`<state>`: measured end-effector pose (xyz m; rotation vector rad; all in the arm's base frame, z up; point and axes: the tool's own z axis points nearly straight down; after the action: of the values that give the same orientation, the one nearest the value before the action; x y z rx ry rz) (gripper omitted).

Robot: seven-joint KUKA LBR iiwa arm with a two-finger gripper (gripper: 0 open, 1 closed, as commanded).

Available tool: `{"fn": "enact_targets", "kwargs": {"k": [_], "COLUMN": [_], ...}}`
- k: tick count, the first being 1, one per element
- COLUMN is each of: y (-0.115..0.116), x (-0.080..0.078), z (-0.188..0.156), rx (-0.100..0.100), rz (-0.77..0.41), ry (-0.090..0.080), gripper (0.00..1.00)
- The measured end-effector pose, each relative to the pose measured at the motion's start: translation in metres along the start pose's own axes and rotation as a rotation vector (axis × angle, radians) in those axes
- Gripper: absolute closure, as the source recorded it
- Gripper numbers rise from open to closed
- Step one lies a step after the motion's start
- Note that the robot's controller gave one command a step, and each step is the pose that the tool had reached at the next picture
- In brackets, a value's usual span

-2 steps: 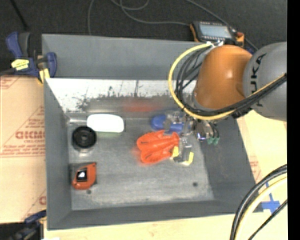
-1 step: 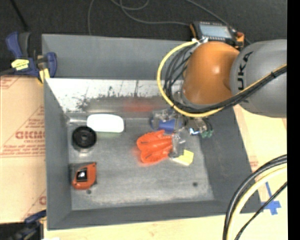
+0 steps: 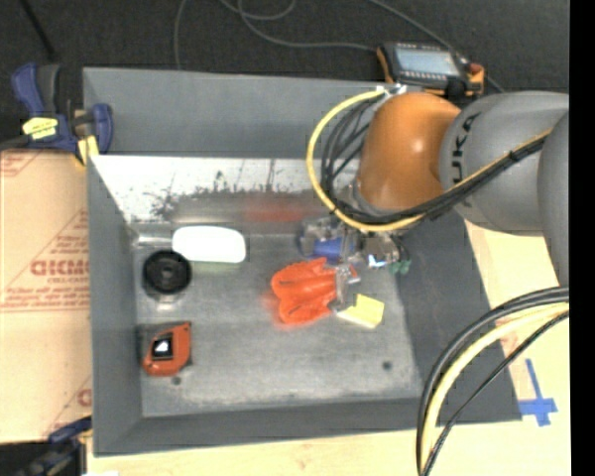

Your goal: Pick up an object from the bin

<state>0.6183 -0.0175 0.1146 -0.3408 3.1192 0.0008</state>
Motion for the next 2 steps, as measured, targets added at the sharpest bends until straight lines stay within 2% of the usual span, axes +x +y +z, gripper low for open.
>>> {"fn": "enact_targets", "kwargs": {"k": [1, 2], "y": [0.013, 0.017], "x": [0.001, -0.014], "z": [0.038, 0.039], "rx": [0.002, 0.001], "rz": [-0.079, -0.073], "ry": [-0.002, 0.0], "gripper": [0.0, 1.0]}}
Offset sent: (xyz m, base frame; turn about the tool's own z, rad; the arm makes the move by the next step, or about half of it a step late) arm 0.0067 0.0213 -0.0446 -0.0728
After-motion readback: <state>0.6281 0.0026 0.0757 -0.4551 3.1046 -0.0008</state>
